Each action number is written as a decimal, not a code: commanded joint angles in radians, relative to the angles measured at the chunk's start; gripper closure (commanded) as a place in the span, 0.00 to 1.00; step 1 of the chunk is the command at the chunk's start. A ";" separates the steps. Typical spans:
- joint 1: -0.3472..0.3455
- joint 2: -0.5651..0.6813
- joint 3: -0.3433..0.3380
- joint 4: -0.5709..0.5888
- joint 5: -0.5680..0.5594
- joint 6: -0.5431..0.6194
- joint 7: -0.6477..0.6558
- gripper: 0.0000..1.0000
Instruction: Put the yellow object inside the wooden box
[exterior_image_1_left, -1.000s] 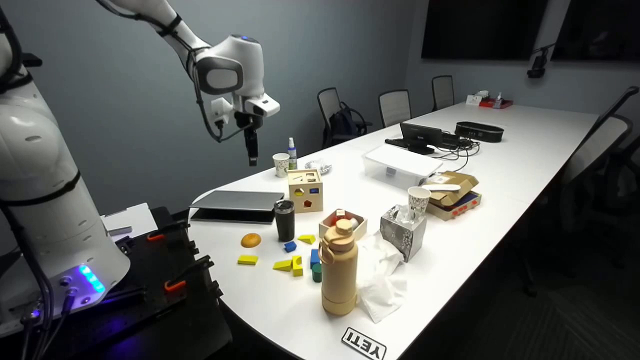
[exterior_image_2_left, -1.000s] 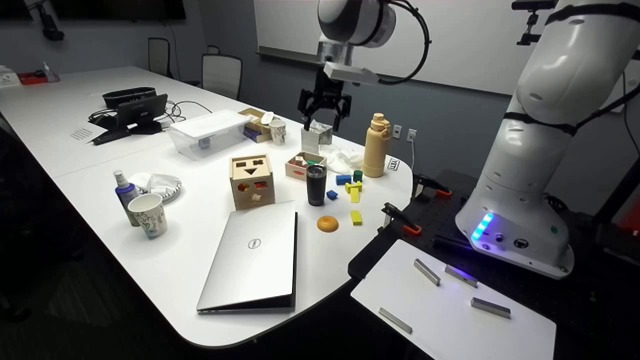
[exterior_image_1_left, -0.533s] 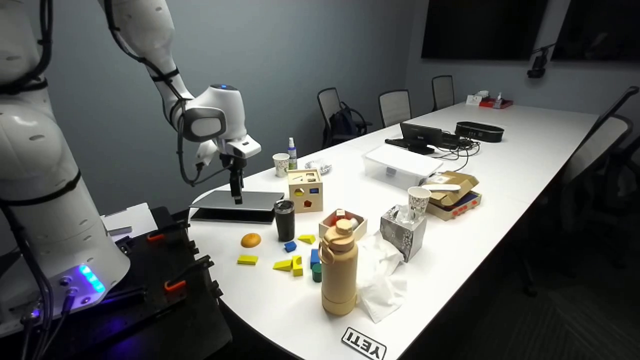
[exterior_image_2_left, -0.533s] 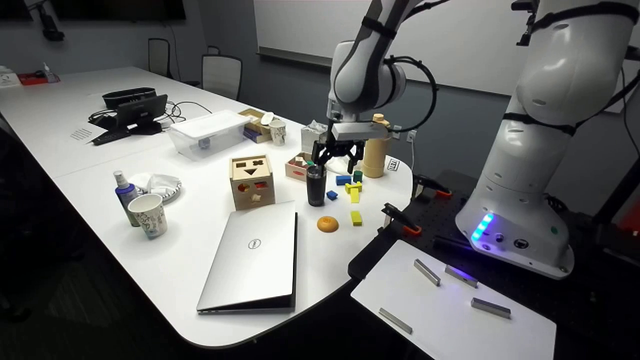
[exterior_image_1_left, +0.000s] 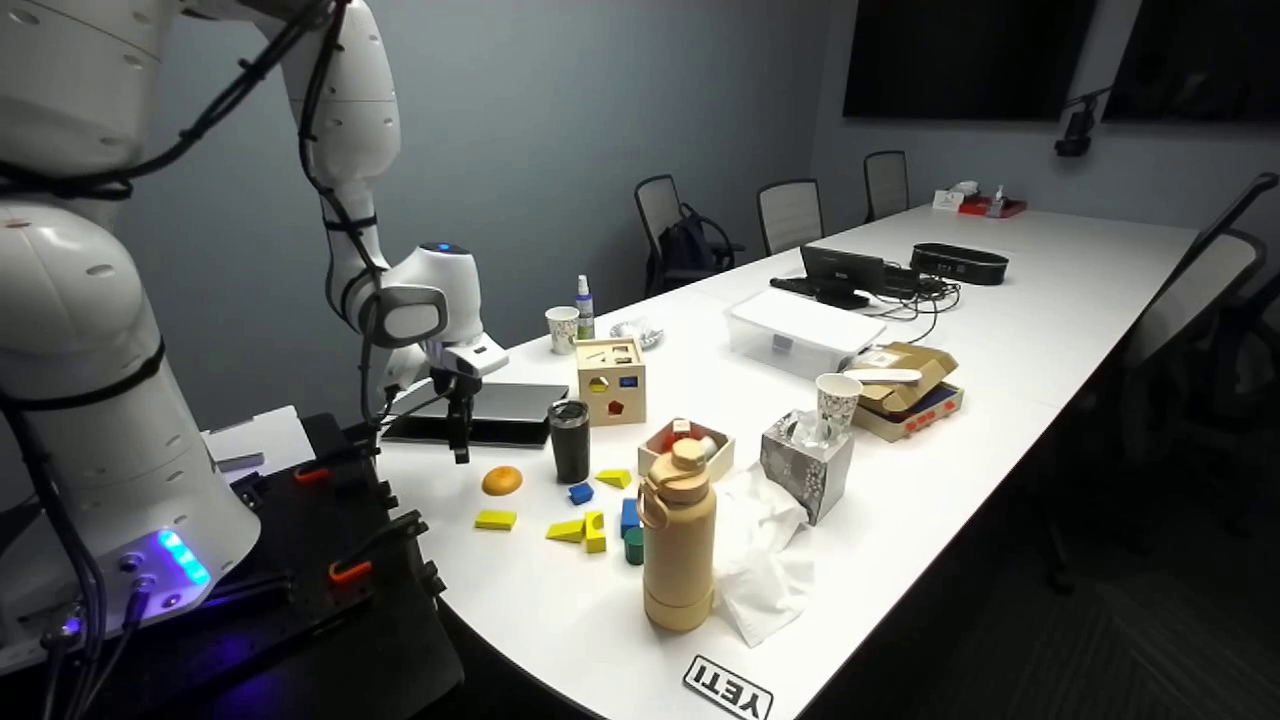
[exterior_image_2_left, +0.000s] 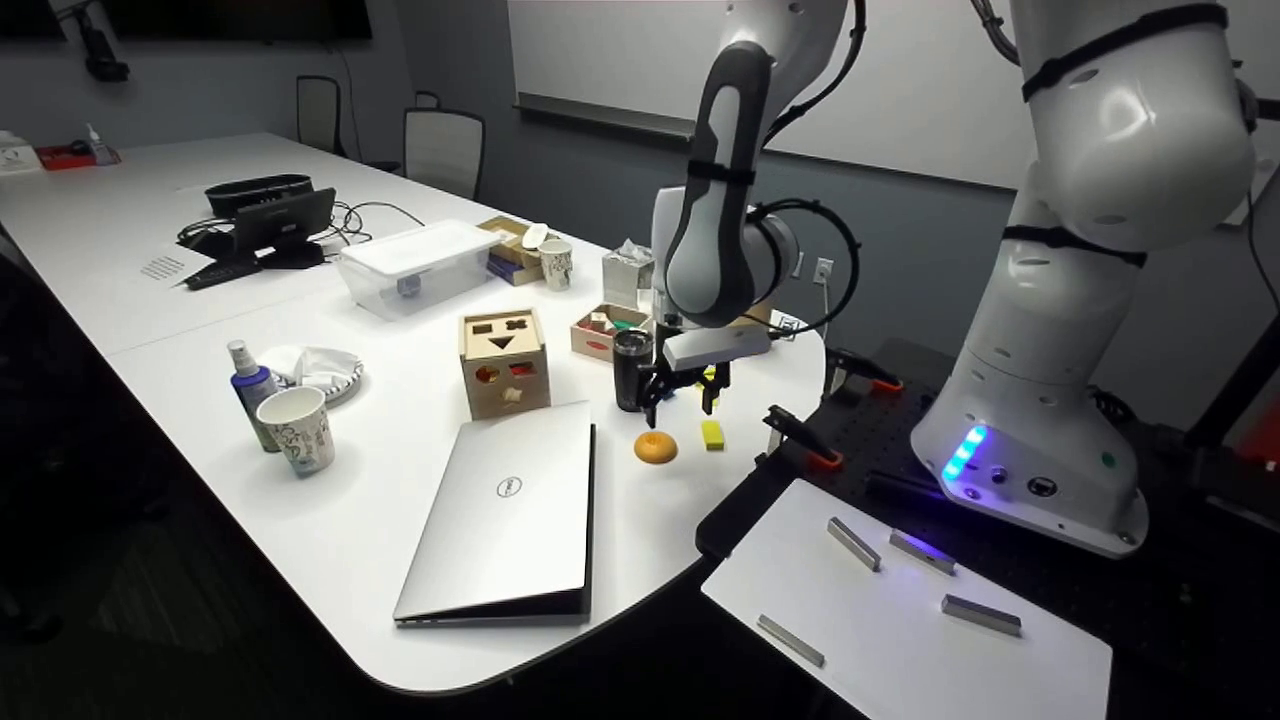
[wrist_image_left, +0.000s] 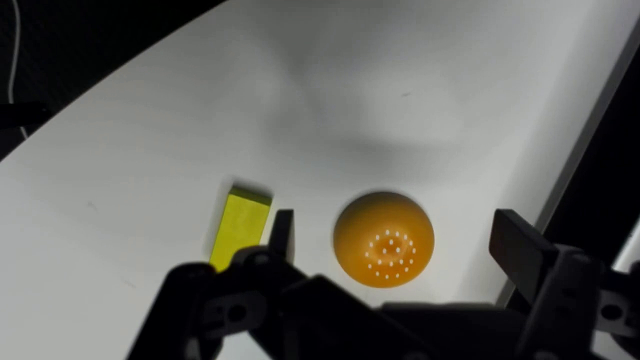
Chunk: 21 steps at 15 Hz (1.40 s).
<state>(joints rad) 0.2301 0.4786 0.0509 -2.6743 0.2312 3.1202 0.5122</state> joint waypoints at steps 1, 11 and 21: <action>0.065 0.145 -0.042 0.109 0.039 0.060 -0.005 0.00; 0.139 0.319 -0.113 0.263 0.089 0.054 -0.006 0.00; 0.130 0.343 -0.106 0.306 0.090 0.047 -0.018 0.30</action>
<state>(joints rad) 0.3563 0.8170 -0.0615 -2.3746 0.2976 3.1619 0.5111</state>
